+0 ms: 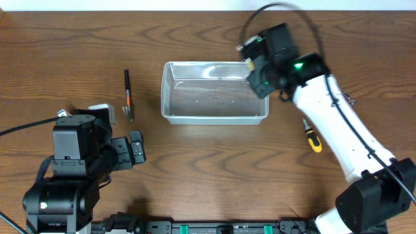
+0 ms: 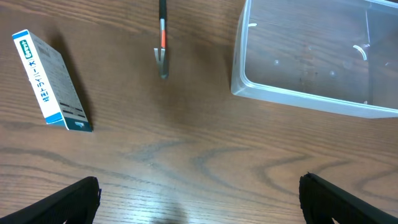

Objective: Pack container
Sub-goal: 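Carry the screwdriver into the container and open the right gripper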

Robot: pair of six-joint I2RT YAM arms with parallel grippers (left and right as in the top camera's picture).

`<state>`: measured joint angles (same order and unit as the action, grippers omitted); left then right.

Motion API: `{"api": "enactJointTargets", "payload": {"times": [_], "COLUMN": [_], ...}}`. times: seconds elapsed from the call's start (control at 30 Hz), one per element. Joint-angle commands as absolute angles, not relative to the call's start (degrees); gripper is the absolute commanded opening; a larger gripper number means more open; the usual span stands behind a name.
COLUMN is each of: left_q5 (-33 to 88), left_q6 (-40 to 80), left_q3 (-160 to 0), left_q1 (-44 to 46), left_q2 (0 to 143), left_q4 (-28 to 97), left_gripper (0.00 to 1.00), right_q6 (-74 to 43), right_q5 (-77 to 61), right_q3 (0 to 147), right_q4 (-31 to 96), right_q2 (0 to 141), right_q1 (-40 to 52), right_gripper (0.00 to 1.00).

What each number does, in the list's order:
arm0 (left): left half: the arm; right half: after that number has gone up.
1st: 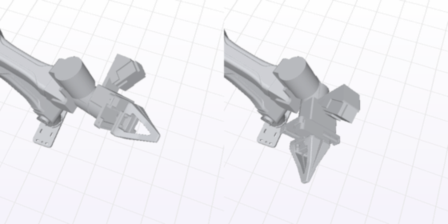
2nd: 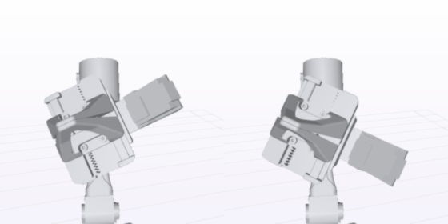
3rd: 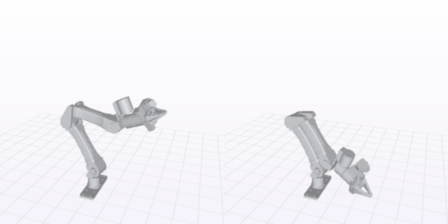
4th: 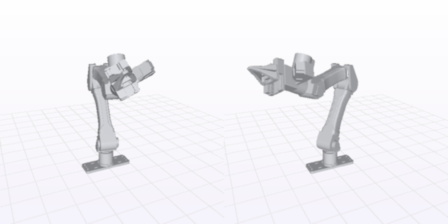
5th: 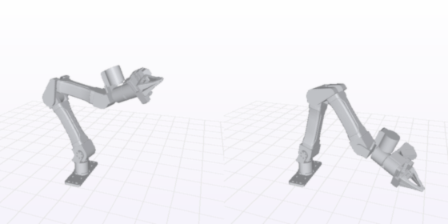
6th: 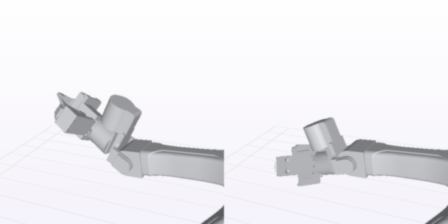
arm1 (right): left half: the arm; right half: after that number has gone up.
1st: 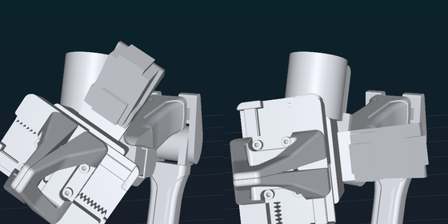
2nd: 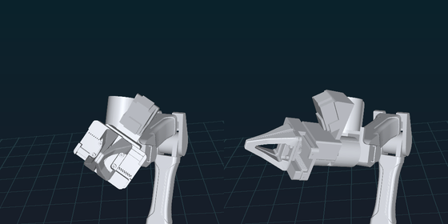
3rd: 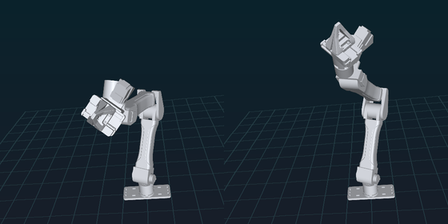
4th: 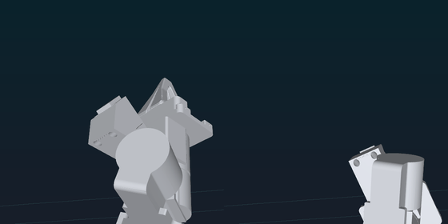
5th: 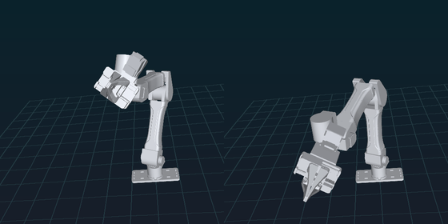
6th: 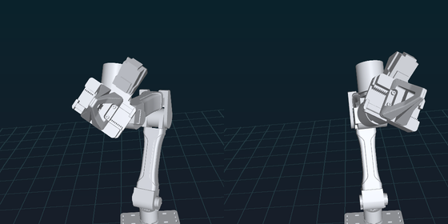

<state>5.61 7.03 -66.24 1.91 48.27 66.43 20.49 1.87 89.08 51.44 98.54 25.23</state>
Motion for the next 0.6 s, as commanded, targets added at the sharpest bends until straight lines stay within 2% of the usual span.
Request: {"api": "enactJointTargets", "payload": {"times": [0.0,0.23,0.57], "left_q5": [5.52,5.52,5.52], "left_q6": [6.04,6.04,6.04], "left_q3": [-66.61,-66.61,-66.61], "left_q1": [1.67,1.67,1.67], "left_q2": [48.23,48.25,48.23], "left_q4": [66.61,66.61,66.61], "left_gripper": [0.98,0.98,0.98], "right_q6": [38.54,50.76,51.09], "right_q5": [-2.0,-5.78,-9.47], "right_q3": [89.14,89.14,89.14], "right_q4": [50.11,46.92,46.96], "right_q2": [99.39,104.42,115.31], "right_q1": [28.32,30.41,30.41], "right_gripper": [0.01,0.01,0.01]}}
